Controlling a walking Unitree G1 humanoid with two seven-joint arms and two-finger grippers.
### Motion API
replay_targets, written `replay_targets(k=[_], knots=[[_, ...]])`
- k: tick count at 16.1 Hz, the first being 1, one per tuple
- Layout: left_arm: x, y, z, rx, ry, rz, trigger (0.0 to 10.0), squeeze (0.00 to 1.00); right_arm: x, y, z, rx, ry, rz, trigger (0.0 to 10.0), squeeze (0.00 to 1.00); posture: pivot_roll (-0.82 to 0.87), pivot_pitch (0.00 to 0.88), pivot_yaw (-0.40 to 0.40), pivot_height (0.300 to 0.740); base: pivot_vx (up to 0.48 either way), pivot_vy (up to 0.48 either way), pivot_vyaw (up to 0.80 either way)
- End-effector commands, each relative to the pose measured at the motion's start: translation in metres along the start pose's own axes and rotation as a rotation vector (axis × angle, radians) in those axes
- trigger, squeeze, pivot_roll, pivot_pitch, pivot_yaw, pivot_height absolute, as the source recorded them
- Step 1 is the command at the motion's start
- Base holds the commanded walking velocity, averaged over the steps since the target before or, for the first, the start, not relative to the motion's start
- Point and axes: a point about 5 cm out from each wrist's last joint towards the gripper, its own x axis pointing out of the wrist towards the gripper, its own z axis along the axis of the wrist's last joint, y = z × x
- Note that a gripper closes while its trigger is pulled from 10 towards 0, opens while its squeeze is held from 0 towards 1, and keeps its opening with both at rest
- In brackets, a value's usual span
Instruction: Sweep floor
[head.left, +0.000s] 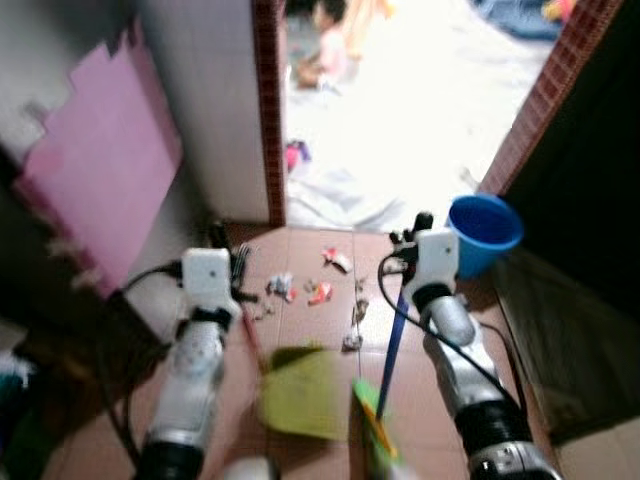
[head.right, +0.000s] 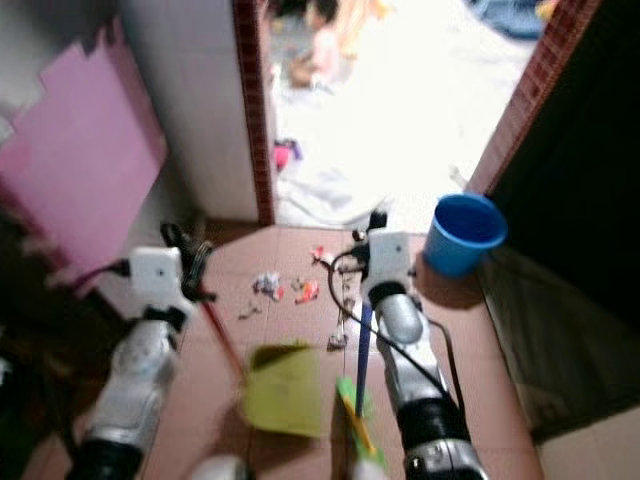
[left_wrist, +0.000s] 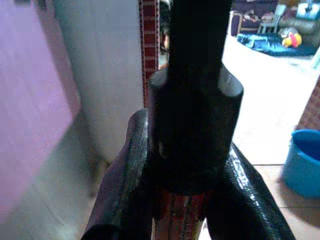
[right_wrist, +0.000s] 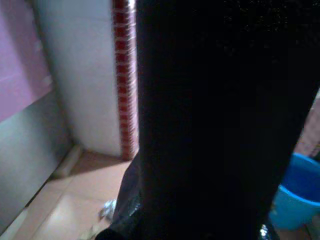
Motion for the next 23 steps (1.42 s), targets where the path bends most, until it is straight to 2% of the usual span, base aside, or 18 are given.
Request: replay_targets(k=[1, 5, 11, 13, 14, 16, 19, 21, 23], knots=[[0.005, -0.010, 0.018, -0.010, -0.068, -0.029, 10.0, 0.00, 0.002, -0.010, 0.011, -0.024, -0.050, -0.035, 10.0, 0.00, 0.00, 0.000, 0.024, 0.740, 0.379, 0.292, 0.00], [0.010, -0.009, 0.029, -0.018, -0.114, -0.020, 10.0, 0.00, 0.003, -0.010, 0.010, -0.033, -0.044, -0.035, 10.0, 0.00, 0.00, 0.000, 0.022, 0.740, 0.349, 0.216, 0.00], [0.012, -0.003, 0.037, -0.020, -0.153, 0.013, 10.0, 0.00, 0.004, -0.009, 0.008, -0.040, -0.039, -0.028, 10.0, 0.00, 0.01, 0.000, 0.016, 0.740, 0.000, 0.000, 0.00], [0.014, 0.001, 0.042, -0.006, -0.172, 0.025, 10.0, 0.00, 0.004, -0.009, 0.007, -0.042, -0.036, -0.028, 10.0, 0.00, 0.00, 0.000, 0.016, 0.740, 0.000, 0.000, 0.00], [0.016, 0.004, 0.040, 0.032, -0.172, 0.035, 10.0, 0.00, 0.004, -0.008, 0.006, -0.041, -0.034, -0.028, 10.0, 0.00, 0.01, 0.000, 0.018, 0.740, 0.000, 0.000, 0.00], [0.017, 0.005, 0.034, 0.044, -0.156, 0.040, 10.0, 0.00, 0.004, -0.007, 0.006, -0.039, -0.034, -0.027, 10.0, 0.00, 0.00, 0.000, 0.018, 0.740, 0.000, 0.000, 0.00], [0.021, 0.005, 0.013, 0.033, -0.092, 0.077, 10.0, 0.00, 0.003, -0.004, 0.006, -0.033, -0.035, -0.020, 10.0, 0.00, -0.01, 0.000, 0.011, 0.740, 0.000, 0.000, 0.00], [0.026, 0.004, 0.002, 0.059, -0.062, 0.130, 10.0, 0.00, 0.005, -0.004, 0.008, -0.038, -0.045, -0.014, 10.0, 0.00, -0.02, 0.000, 0.008, 0.740, 0.000, 0.000, 0.00], [0.033, -0.003, -0.008, 0.056, -0.031, 0.176, 10.0, 0.00, 0.007, -0.010, 0.014, -0.070, -0.062, -0.024, 10.0, 0.00, -0.04, 0.000, 0.000, 0.740, 0.000, 0.000, 0.00]])
